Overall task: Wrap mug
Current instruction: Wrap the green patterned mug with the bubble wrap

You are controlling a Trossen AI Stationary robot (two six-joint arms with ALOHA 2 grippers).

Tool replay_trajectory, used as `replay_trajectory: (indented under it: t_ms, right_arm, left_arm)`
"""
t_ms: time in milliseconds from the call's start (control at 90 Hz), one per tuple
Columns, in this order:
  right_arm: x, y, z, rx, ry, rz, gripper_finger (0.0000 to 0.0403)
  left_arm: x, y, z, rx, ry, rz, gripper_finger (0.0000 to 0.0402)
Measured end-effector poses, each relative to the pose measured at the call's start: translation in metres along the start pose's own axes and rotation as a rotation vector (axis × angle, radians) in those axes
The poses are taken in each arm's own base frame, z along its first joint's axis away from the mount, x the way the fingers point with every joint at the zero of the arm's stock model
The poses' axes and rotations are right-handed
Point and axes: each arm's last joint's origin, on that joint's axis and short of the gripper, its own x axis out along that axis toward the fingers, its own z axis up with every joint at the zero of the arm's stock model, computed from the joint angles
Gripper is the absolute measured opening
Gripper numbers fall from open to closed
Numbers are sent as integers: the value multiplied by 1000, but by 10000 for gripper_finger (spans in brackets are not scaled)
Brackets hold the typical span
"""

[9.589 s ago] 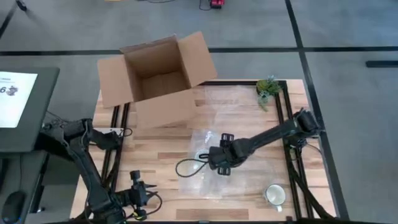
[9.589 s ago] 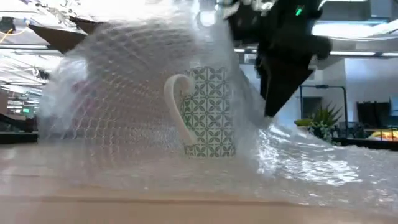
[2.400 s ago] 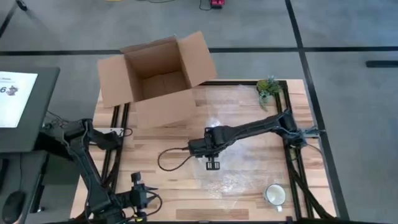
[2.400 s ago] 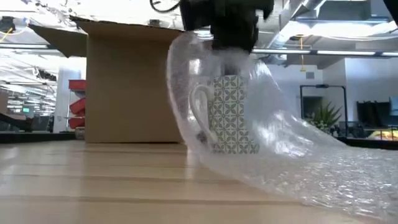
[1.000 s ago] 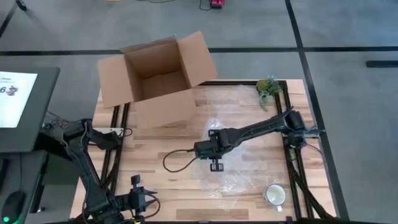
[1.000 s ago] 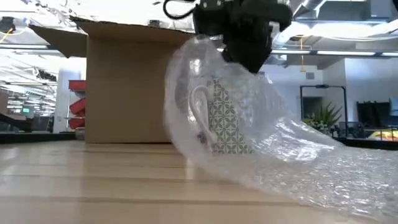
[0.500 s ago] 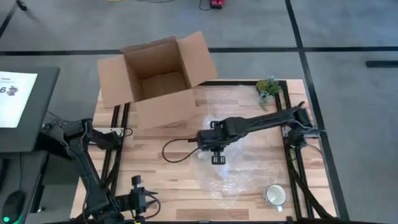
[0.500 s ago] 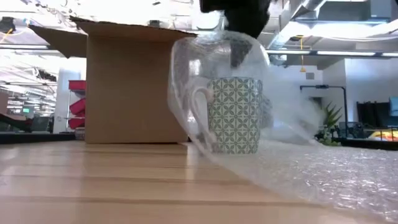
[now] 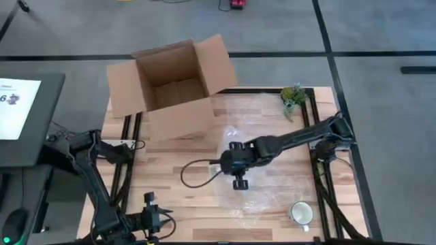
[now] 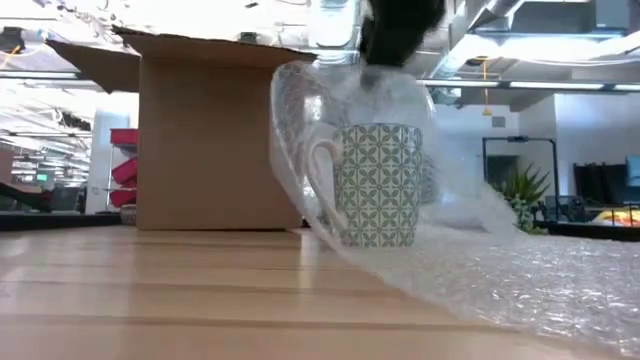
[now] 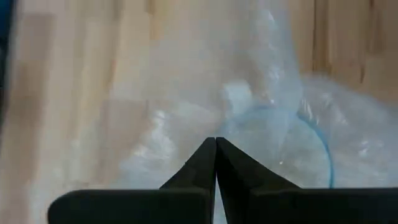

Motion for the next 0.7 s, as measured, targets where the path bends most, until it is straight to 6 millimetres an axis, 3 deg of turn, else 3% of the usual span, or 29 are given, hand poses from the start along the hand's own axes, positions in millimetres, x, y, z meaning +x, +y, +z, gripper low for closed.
replay_trajectory:
  t_ms: [244, 378, 500, 700]
  right_arm:
    - [34, -33, -22, 116, 12, 11, 0]
    - [37, -37, -23, 124, -3, 9, 0]
    - [28, -32, -16, 103, -3, 5, 0]
    - [-14, -20, 5, 53, 51, -82, 0]
  left_arm:
    - [0, 0, 0, 19, 0, 0, 90]
    - [2, 1, 1, 23, 1, 6, 90]
    - [4, 1, 2, 19, 1, 12, 90]
    - [5, 2, 3, 16, 2, 15, 90]
